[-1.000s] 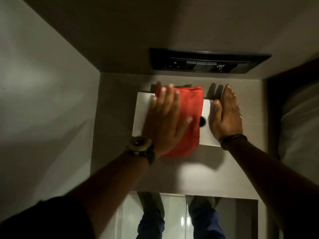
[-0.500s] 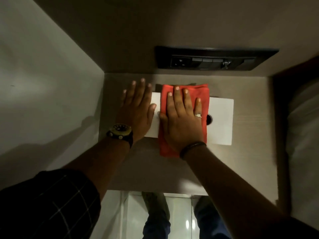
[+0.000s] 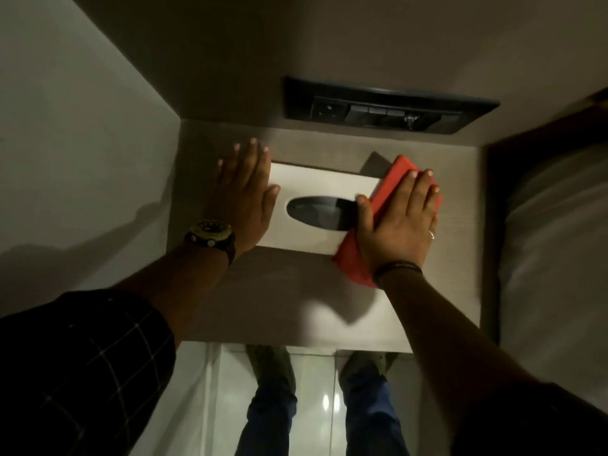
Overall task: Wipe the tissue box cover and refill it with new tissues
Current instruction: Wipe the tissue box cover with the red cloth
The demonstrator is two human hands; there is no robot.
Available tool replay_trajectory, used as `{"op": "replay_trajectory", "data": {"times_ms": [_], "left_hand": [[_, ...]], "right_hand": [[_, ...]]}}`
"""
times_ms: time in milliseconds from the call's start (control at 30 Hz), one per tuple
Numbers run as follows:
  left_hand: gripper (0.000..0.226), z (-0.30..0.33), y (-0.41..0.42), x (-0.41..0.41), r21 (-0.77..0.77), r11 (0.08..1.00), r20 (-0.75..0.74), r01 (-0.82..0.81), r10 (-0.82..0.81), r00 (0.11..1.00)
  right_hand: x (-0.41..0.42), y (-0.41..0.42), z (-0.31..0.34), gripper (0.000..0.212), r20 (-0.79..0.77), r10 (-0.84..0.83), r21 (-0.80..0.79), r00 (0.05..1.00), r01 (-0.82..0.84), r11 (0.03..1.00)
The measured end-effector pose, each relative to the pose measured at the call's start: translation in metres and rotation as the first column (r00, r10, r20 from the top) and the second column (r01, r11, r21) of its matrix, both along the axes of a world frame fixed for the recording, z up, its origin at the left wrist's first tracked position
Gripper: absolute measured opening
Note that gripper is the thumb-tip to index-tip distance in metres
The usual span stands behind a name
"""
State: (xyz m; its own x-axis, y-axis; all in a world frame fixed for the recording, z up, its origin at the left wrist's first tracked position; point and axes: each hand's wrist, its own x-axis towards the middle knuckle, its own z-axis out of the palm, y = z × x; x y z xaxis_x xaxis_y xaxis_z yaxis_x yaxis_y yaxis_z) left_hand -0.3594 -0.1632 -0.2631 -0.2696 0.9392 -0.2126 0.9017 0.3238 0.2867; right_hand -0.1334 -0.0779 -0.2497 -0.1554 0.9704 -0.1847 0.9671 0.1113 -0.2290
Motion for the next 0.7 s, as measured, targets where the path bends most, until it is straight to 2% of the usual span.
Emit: {"op": "replay_trajectory", "data": {"times_ms": [233,433,567,700], "left_hand": [[0.061,-0.003,-0.001,0.000,0.013,1.000,0.000,-0.019,0.019,1.000],[0.063,-0.001,-0.001,0.001,-0.041,0.999,-0.044,-0.028,0.027,0.999],[0.072,0.019,-0.008,0.004,-0.083,0.997,-0.105,-0.006,-0.003,0.994],[0.072,0.058,0.001,0.045,-0.082,0.997,-0.041,-0.011,0.007,0.999]], "right_hand": [[-0.001,-0.001,-0.002,0.060,-0.184,-0.071,0.055,0.980,0.083,0.995],[0.015,0.010,0.013,0.053,-0.368,-0.242,-0.029,0.898,0.249,0.968],[0.036,0.007,0.065,0.049,-0.553,-0.245,0.070,0.796,0.338,0.939],[0.053,0.010,0.143,0.046,-0.716,-0.206,0.164,0.667,0.448,0.879]]}}
